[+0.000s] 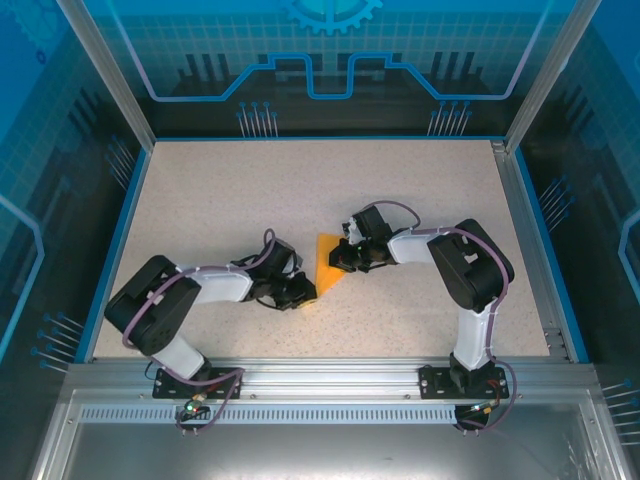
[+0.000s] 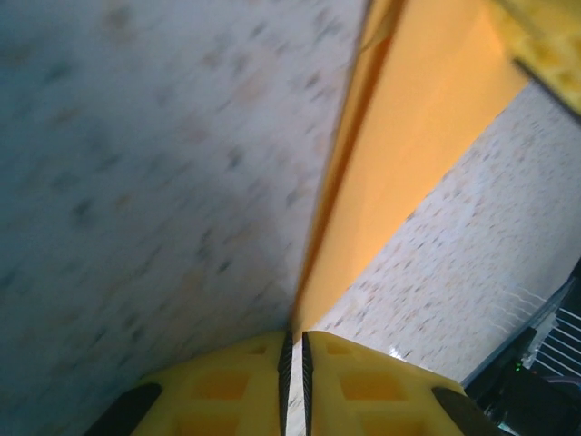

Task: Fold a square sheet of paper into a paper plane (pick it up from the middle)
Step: Fourth fold the wing at the center of the table.

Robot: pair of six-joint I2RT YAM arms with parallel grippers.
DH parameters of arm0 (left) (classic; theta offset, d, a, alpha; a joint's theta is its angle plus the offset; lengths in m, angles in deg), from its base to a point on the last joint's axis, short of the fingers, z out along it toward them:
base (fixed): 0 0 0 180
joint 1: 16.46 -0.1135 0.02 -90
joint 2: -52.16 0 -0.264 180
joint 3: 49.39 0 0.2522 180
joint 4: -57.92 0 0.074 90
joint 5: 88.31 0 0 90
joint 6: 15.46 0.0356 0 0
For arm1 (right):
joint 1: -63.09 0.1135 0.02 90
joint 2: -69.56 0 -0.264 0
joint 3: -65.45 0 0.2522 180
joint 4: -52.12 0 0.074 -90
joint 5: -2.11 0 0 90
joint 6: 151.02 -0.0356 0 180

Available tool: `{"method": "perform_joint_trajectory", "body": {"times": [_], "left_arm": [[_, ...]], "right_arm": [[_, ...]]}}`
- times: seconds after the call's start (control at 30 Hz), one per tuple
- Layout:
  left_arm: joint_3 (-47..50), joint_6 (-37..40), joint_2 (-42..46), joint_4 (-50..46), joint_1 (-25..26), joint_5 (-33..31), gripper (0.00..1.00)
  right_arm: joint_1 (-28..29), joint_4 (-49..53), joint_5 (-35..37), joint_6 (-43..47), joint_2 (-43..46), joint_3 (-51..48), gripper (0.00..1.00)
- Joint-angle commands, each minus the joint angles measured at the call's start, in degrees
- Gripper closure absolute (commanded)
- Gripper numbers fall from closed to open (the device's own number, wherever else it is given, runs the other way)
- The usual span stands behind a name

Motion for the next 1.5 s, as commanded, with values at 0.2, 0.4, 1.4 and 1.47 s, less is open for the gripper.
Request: {"method": "perform_joint_trajectory", "body": {"times": [0.2, 0.4, 1.4, 1.47], "left_arm": [[-1.93, 1.24, 10.23, -11.07, 0.6, -11.78, 0.84], [-8.61, 1.12, 2.5, -1.96, 0.67, -7.07, 0.85], [-12.86, 8.26, -15.47, -8.54, 0.98, -11.64, 0.93], [-12.03, 8.48, -15.02, -9.05, 1.02, -12.45, 0.93]], "right_arm": [[1.0, 5.93, 5.99, -0.23, -2.16, -1.71, 0.94], [0.97, 6.15, 6.18, -0.15, -2.02, -1.43, 0.94], [0.86, 9.23, 6.17, -1.05, 0.15, 2.91, 0.92], [0.78, 8.92, 5.89, -0.94, 0.99, 3.34, 0.92]]}}
